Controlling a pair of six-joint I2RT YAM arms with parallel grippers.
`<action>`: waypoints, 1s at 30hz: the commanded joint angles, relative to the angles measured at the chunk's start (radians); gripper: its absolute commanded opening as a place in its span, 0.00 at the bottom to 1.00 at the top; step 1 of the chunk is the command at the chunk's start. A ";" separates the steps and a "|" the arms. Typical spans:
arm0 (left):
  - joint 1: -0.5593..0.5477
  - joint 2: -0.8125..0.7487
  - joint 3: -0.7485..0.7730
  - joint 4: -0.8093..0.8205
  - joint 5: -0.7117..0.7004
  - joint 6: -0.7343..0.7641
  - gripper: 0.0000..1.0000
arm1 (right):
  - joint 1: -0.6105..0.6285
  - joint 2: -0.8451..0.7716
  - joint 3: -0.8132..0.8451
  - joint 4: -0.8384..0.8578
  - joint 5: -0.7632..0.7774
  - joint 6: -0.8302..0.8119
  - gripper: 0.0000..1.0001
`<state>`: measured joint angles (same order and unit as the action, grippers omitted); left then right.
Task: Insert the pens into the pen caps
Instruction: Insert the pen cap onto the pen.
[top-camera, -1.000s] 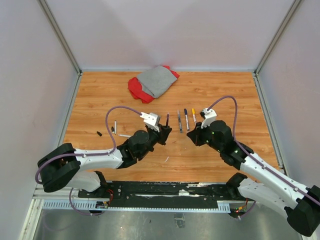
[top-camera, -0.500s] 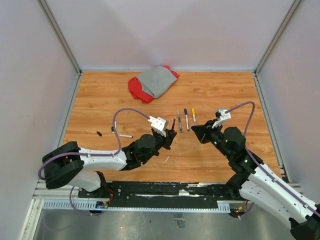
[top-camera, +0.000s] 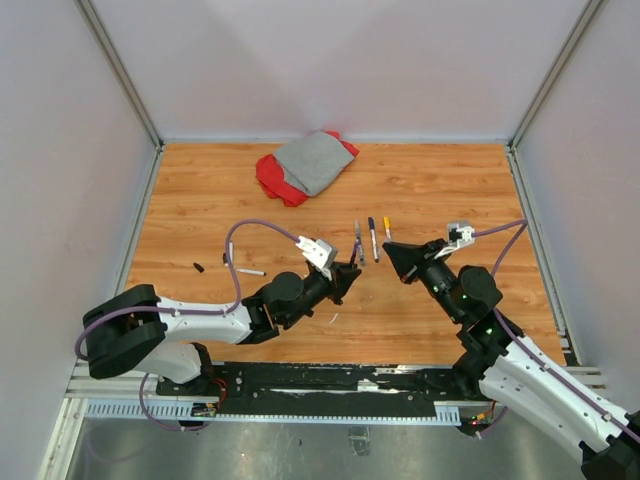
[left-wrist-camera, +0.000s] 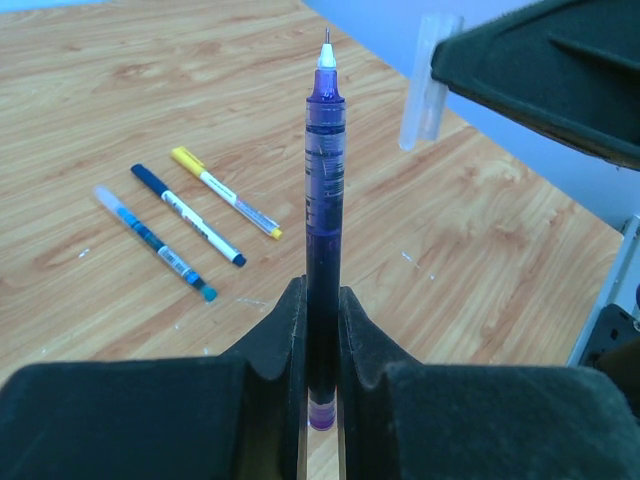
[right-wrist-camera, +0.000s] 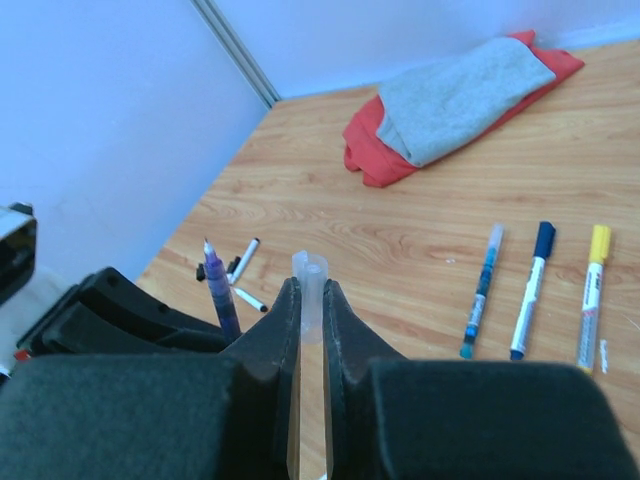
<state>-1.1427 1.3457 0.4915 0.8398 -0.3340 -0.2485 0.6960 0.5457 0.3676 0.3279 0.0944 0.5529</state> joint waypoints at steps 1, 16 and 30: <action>-0.017 0.015 0.005 0.064 0.045 0.026 0.01 | -0.008 0.028 0.000 0.165 -0.036 0.032 0.01; -0.034 0.042 0.020 0.065 0.059 0.046 0.01 | -0.007 0.108 0.038 0.307 -0.152 0.028 0.01; -0.040 0.052 0.028 0.060 0.054 0.054 0.01 | -0.008 0.091 0.055 0.289 -0.178 0.018 0.01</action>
<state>-1.1694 1.3884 0.4919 0.8593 -0.2749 -0.2142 0.6960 0.6518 0.3901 0.5873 -0.0528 0.5797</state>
